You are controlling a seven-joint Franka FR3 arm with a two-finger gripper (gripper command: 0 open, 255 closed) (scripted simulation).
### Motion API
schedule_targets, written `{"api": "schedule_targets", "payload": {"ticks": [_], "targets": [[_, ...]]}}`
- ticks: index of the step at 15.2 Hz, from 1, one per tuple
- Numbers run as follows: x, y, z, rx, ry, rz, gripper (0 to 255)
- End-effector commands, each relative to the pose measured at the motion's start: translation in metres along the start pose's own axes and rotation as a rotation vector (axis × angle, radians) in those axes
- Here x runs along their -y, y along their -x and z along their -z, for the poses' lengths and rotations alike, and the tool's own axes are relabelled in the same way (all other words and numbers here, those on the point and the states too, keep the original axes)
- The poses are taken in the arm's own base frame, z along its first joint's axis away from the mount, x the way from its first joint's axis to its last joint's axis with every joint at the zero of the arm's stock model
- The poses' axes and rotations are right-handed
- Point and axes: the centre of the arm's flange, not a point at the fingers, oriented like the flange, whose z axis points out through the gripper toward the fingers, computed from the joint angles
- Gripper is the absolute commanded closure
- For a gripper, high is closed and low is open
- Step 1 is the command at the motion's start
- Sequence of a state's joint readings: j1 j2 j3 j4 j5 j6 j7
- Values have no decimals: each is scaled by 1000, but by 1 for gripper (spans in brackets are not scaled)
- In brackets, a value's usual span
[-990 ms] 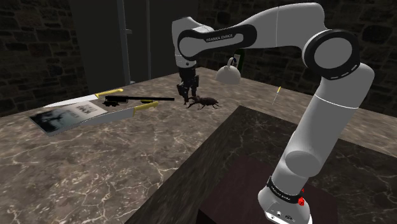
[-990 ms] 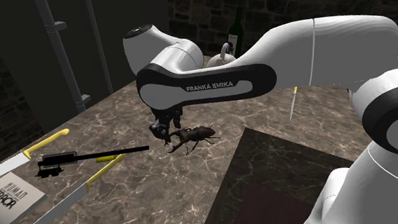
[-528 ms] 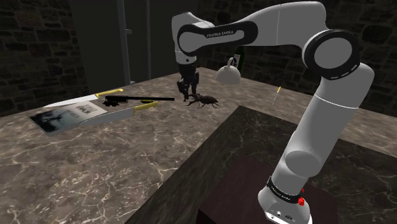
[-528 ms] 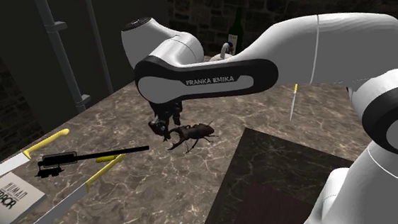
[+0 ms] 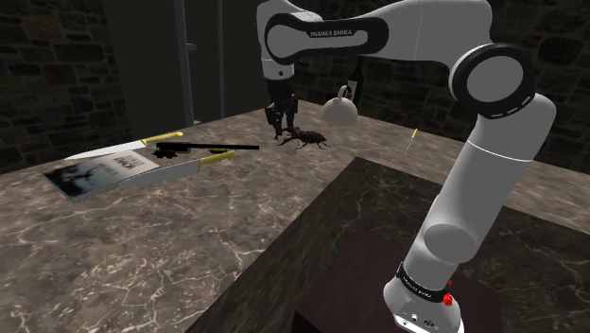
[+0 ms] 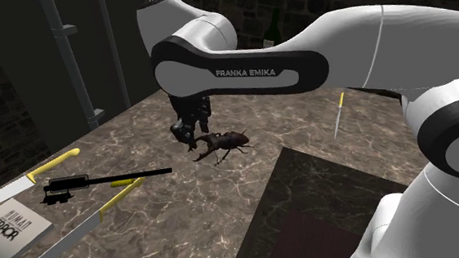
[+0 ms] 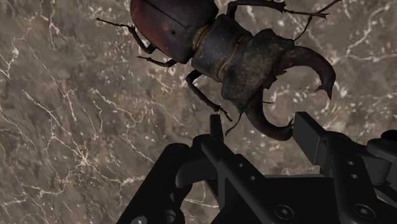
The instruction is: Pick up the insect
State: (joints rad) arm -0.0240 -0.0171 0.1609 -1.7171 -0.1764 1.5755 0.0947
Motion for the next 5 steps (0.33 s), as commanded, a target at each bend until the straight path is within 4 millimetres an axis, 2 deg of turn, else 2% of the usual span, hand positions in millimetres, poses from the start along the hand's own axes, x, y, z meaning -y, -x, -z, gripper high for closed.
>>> {"api": "schedule_targets", "payload": {"ticks": [1,3,5], "targets": [[0,1,11,0,0,0,255],[-2,2,21,0,0,0,255],[-2,2,22,0,0,0,255]]}}
